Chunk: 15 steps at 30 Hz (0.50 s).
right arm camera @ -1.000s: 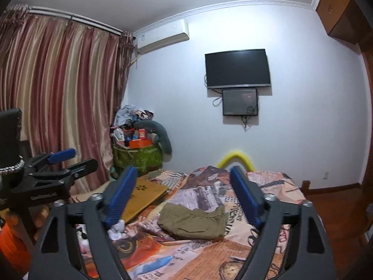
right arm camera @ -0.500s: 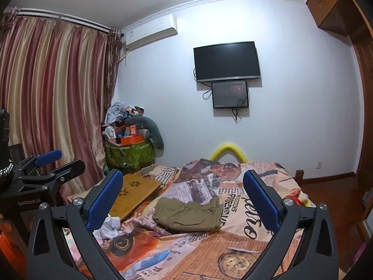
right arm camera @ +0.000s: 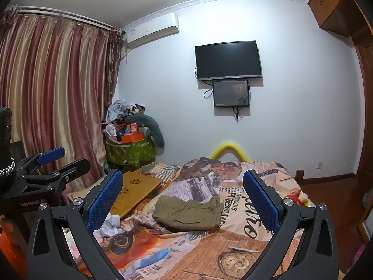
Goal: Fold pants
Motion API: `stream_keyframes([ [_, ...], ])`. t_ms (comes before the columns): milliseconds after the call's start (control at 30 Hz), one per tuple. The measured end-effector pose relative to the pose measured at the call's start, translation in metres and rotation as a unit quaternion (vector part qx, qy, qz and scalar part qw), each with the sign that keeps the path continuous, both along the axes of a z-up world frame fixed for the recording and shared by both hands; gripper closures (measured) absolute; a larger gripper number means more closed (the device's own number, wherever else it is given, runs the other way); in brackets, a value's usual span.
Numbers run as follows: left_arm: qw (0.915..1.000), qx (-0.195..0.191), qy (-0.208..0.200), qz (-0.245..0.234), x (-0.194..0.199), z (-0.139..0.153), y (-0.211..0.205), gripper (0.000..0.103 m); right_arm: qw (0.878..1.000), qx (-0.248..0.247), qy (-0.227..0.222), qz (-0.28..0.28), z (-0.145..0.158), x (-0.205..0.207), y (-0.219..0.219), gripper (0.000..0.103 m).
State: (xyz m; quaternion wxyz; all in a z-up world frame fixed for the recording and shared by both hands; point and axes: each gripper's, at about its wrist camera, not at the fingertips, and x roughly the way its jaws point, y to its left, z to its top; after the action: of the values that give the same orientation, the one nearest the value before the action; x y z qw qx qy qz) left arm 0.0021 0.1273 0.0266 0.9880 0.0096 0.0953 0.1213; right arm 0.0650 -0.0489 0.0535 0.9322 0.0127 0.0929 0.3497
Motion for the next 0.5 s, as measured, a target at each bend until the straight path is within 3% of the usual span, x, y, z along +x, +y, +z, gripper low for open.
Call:
stream_keyframes([
  [500, 0.9999, -0.012, 0.002, -0.005, 0.0025, 0.0006, 0.0016, 0.0, 1.0, 0.0, 0.001, -0.001, 0.0022, 0.0013, -0.0012, 0.001],
])
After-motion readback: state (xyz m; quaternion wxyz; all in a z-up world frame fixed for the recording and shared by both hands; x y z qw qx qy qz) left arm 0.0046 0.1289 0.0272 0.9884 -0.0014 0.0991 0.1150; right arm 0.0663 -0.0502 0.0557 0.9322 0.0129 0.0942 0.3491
